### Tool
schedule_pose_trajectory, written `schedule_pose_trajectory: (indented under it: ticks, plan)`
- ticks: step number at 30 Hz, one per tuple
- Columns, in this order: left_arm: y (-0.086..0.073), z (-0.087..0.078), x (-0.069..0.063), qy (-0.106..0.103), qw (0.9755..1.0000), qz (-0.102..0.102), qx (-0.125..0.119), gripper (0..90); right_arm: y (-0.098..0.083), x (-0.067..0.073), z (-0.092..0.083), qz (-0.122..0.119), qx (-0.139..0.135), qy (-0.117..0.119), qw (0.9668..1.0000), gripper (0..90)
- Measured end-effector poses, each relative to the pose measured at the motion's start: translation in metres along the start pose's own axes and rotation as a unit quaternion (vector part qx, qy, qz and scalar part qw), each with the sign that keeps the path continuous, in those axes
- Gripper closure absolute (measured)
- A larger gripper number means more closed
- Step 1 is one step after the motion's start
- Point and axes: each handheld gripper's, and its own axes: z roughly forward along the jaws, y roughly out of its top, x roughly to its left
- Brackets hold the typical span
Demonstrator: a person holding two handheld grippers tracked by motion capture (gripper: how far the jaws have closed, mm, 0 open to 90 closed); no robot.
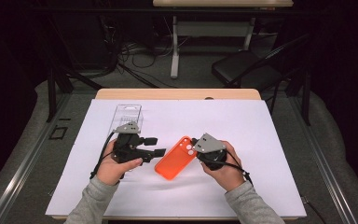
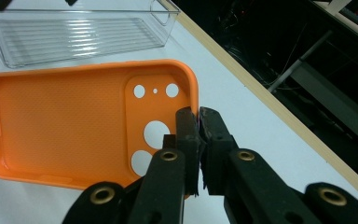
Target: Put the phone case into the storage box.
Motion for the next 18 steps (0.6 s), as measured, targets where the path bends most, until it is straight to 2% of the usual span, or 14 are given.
schedule_pose_trajectory:
  ticks: [3, 5, 6, 18]
  plan:
    - [-0.002, 0.005, -0.001, -0.019, 0.9996, -0.014, 0.013, 39.1, 0.001, 0.001, 0.0, 0.0, -0.002, 0.002, 1.0, 87.4]
    - [-0.004, 0.008, 0.0, -0.025, 0.9993, -0.02, 0.018, 39.6, 0.001, 0.001, -0.001, 0.0, -0.001, 0.003, 1.0, 87.4]
    - [-0.004, 0.009, 0.0, -0.029, 0.9991, -0.023, 0.02, 42.6, 0.001, 0.002, -0.001, 0.0, -0.004, 0.002, 1.0, 87.4]
    - [-0.01, 0.019, 0.005, -0.04, 0.9978, -0.04, 0.035, 58.6, 0.002, 0.005, -0.001, -0.007, -0.006, 0.005, 0.9999, 87.4]
